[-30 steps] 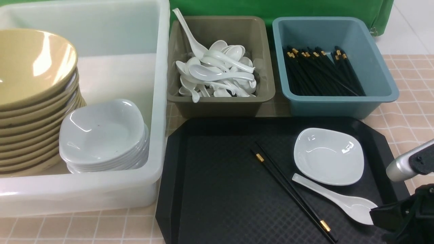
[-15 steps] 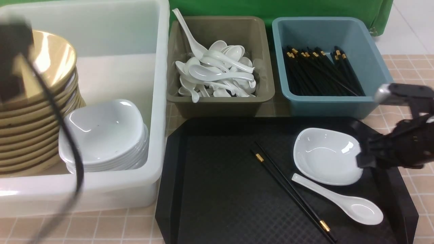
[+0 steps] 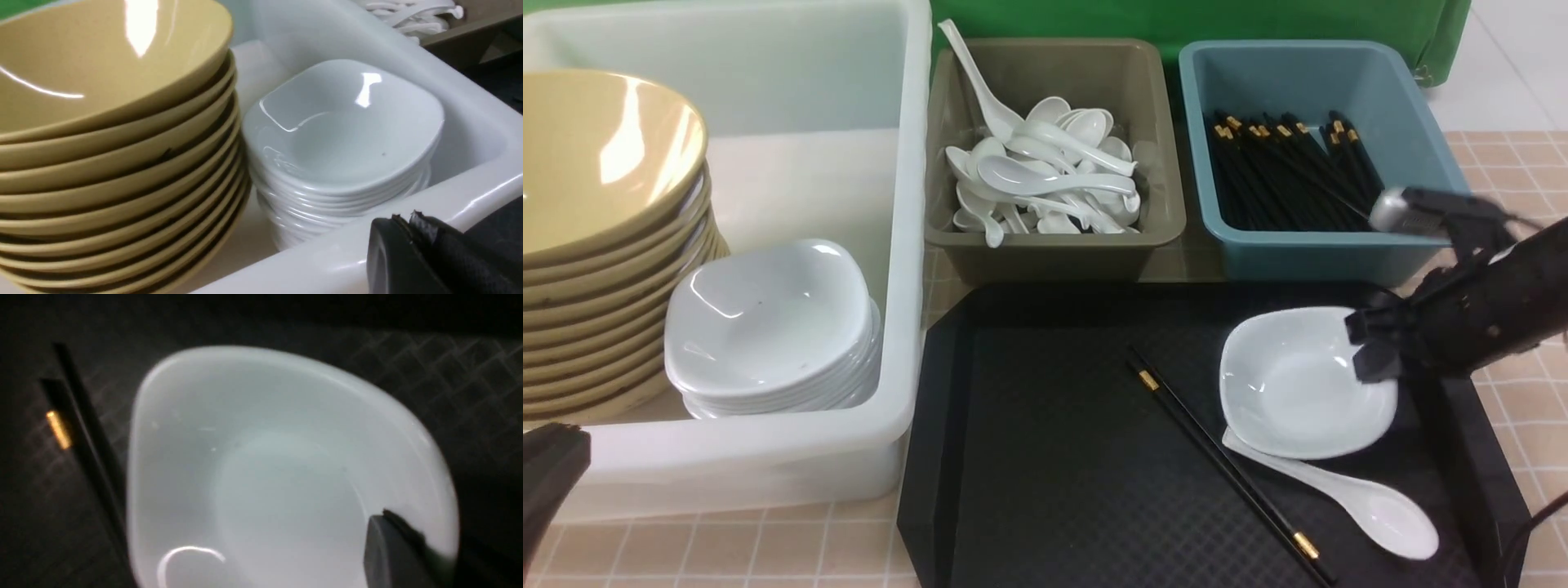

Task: On brown table put chopsticks spoon bowls plates into blue grey white boxes.
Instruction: 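Reach for and grasp the small white dish on the black tray, then place the white bowl into the white bin on top of the stacked bowls with the right gripper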

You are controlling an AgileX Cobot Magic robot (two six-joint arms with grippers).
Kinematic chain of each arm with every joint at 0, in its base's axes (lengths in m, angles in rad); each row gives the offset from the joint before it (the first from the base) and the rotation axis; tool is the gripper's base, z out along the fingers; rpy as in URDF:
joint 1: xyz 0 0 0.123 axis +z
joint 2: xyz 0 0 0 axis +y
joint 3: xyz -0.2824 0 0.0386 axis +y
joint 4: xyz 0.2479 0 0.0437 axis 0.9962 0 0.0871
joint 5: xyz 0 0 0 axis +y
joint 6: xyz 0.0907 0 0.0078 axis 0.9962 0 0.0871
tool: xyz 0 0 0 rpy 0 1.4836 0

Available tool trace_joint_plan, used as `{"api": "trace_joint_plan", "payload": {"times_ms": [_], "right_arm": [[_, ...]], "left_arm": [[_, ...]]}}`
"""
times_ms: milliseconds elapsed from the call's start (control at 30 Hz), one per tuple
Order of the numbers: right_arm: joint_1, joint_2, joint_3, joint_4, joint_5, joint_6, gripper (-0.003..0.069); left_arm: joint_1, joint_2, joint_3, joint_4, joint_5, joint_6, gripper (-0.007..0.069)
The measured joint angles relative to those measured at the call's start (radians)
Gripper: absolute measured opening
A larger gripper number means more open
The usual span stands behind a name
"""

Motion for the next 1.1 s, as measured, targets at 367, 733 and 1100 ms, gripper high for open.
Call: {"api": "trace_joint_plan", "payload": {"times_ms": [367, 733, 1100], "right_arm": [[0.421, -0.162, -0.189, 0.598, -0.217, -0.447, 0.0071], [0.748, 0.273, -0.527, 0.803, -0.436, -0.690, 0.0185], [0.622, 0.085, -0.546, 0.208, 0.035, -0.341, 0.0477]], "left_arm": [[0.000, -0.095, 0.061, 0.053, -0.116, -0.072, 0.0006], [0.000, -0.103, 0.061, 0.054, -0.119, -0.073, 0.0006], [-0.001, -0.134, 0.061, 0.054, -0.119, -0.077, 0.0006]]}}
